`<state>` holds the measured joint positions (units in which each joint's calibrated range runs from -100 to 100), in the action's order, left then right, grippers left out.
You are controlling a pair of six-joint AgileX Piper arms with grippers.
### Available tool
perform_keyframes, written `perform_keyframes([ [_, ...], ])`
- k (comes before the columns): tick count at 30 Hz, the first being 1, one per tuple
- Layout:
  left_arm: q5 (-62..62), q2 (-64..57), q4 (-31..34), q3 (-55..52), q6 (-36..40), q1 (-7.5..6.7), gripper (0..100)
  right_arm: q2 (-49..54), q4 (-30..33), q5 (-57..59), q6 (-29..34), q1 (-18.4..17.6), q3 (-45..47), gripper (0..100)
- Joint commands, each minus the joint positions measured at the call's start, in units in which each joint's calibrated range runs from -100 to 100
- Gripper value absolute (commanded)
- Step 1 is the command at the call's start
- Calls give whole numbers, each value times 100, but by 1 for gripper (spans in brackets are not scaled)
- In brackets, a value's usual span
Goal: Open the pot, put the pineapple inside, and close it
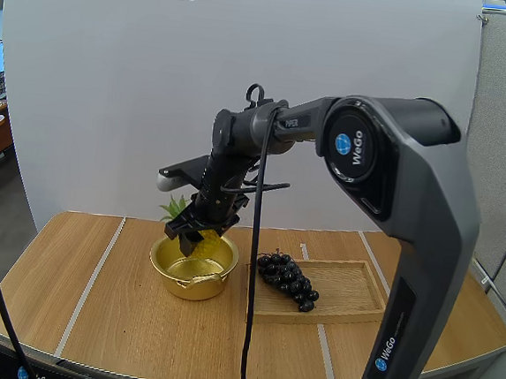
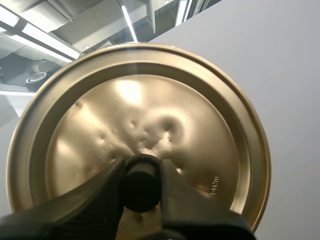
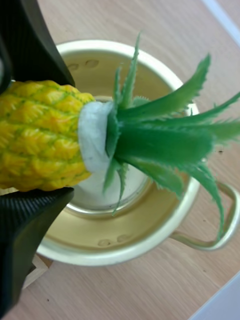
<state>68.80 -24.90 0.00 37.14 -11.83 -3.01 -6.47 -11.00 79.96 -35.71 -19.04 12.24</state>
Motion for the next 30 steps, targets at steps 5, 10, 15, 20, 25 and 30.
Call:
perform_keyframes([
  [5, -244, -26, 31, 50, 51, -17, 0, -231, 185, 12, 146, 2, -5, 0],
  [10, -244, -26, 31, 50, 51, -17, 0, -462, 185, 48, 146, 2, -5, 0],
  [15, -244, -26, 31, 50, 51, -17, 0, -771, 185, 32, 146, 2, -5, 0],
  [20, -244, -26, 31, 50, 51, -17, 0, -959, 185, -115, 178, 2, -5, 0],
  [25, -244, -26, 31, 50, 51, -17, 0, -974, 185, -140, 221, 2, -5, 0],
  [30, -244, -26, 31, 50, 51, -17, 0, -974, 139, -124, 221, 2, -5, 0],
])
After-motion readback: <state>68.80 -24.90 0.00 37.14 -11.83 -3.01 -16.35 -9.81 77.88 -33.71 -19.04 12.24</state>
